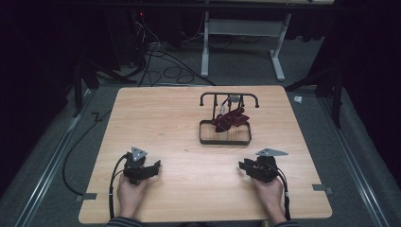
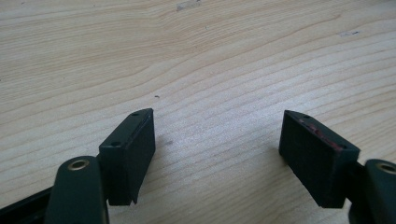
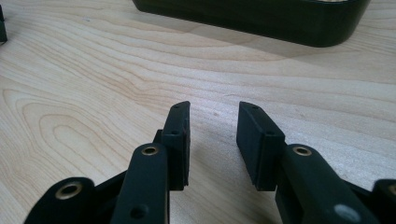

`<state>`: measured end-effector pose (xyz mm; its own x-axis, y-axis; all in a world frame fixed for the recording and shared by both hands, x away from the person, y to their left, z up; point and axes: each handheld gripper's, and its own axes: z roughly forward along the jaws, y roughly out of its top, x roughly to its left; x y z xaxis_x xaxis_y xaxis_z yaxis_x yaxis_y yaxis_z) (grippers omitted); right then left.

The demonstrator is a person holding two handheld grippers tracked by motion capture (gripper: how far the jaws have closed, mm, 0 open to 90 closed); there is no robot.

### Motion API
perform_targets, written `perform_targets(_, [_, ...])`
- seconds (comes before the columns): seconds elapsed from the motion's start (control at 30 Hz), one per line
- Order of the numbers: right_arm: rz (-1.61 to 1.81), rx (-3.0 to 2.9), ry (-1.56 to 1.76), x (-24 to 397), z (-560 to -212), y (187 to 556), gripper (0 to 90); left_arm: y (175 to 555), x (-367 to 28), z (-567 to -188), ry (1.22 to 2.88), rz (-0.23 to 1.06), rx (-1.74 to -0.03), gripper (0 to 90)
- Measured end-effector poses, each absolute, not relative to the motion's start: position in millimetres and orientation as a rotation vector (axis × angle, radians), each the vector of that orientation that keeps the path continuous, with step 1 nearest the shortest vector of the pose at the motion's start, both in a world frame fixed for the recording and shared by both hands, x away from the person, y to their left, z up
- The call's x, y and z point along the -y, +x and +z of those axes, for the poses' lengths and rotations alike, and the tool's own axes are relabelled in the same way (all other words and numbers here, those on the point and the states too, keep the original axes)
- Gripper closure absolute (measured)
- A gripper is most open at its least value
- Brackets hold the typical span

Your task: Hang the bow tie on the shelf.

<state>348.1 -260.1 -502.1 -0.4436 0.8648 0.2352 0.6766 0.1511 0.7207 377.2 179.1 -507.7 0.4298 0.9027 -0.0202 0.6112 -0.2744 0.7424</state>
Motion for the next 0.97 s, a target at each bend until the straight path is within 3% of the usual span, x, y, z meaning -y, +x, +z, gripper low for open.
perform_targets(0.33, [1.142,-2.182,1.456,254.8,-503.0,346.6,62.9,377.2,-179.0,-507.7,1.997,0.543,-1.273,27.5])
perform_targets(0.7, [0.953,-2.203,1.29,234.1,-502.2,344.8,52.9,377.1,-178.8,-507.6,2.001,0.545,-1.273,27.5])
perform_targets(0.97, [0.955,-2.206,1.283,234.0,-502.4,346.2,52.2,377.1,-178.8,-507.6,2.001,0.545,-1.274,27.5])
